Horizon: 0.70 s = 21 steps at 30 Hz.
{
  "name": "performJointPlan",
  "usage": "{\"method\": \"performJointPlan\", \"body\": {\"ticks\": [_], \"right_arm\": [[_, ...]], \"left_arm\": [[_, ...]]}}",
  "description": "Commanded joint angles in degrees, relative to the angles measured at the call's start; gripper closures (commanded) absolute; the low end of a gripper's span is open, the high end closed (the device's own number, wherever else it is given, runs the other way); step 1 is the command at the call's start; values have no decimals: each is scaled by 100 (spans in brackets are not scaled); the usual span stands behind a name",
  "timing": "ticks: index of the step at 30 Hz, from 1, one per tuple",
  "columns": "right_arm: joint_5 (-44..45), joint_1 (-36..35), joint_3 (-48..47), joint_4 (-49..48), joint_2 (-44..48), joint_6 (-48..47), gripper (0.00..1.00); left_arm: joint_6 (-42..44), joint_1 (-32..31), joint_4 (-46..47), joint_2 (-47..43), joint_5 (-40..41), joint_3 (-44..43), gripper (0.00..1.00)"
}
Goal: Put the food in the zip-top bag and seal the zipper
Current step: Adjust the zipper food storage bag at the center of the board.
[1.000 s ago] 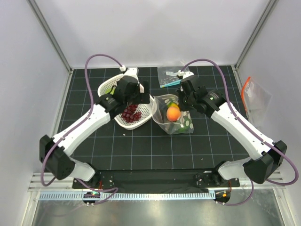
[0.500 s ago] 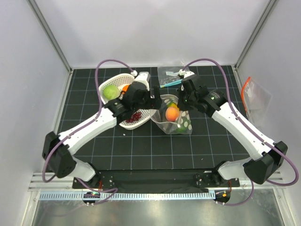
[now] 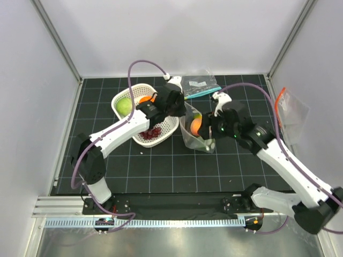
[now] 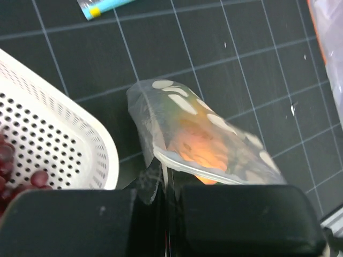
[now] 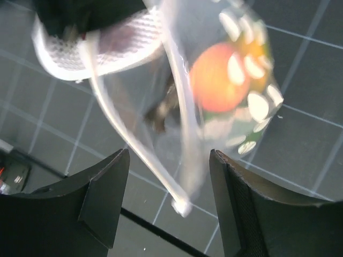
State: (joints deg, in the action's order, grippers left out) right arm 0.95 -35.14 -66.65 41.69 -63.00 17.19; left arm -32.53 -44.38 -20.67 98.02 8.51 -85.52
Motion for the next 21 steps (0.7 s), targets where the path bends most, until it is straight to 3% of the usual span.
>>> {"method": "performJointPlan", "body": {"ticks": [1,3,7,14,18,21], "right_arm": [[-841,-2,738,-1188,894,-374,32],[-1261,-2,1100,-1531,1158,-514,32],[-1221,-186,1882,-2357,1545,-497,32],[-123,-625,2499,-3088,1256,-585,38],[677,-696,2745,-3369,1351,-550,28],[959,-696,2859,-3431,1370,-673,28]], "left_arm": [[125,298,-367,130,142,-519,100],[81,403,-420,147,54,-501,100],[37,719,-499,226,-157,-545,100],[116,1063,-605,446,-412,-580,100],[186,1124,-605,499,-482,-589,100],[221,1125,-597,517,-517,-589,100]]}}
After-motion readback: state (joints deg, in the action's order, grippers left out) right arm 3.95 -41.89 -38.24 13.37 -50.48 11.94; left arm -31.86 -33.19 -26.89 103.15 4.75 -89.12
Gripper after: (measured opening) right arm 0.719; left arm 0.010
